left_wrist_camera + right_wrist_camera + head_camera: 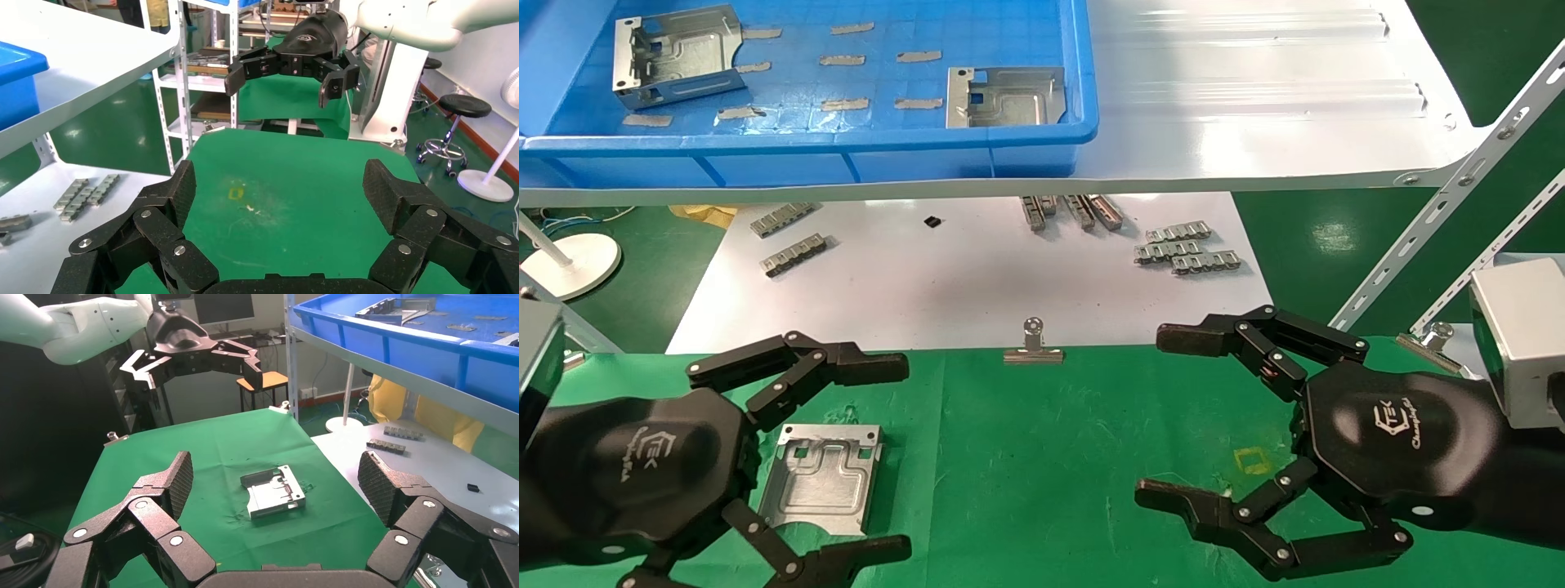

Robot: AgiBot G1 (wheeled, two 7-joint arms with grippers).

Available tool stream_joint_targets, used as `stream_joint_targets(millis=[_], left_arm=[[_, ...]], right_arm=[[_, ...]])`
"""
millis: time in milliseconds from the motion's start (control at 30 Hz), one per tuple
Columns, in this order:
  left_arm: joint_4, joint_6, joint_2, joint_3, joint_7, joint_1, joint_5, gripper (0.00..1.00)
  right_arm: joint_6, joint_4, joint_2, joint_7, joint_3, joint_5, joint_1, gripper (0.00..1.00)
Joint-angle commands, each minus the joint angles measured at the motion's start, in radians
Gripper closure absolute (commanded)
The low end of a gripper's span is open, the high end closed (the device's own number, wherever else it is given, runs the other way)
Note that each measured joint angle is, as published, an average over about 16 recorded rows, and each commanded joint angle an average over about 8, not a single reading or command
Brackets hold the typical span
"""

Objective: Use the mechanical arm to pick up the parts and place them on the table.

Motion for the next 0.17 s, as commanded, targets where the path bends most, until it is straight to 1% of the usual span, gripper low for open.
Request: stream_joint_targets(millis=[33, 167], left_arm=[[0.004, 0.000, 0.001, 0.002, 0.002, -0.002, 0.001, 0.00], [0.007, 0.001, 0.001, 0.003, 0.003, -0.004, 0.002, 0.00]], right_arm=[[0.000, 0.000, 0.000, 0.000, 0.000, 0.000, 0.000, 0.00], [0.000, 0.000, 0.000, 0.000, 0.000, 0.000, 0.000, 0.00]])
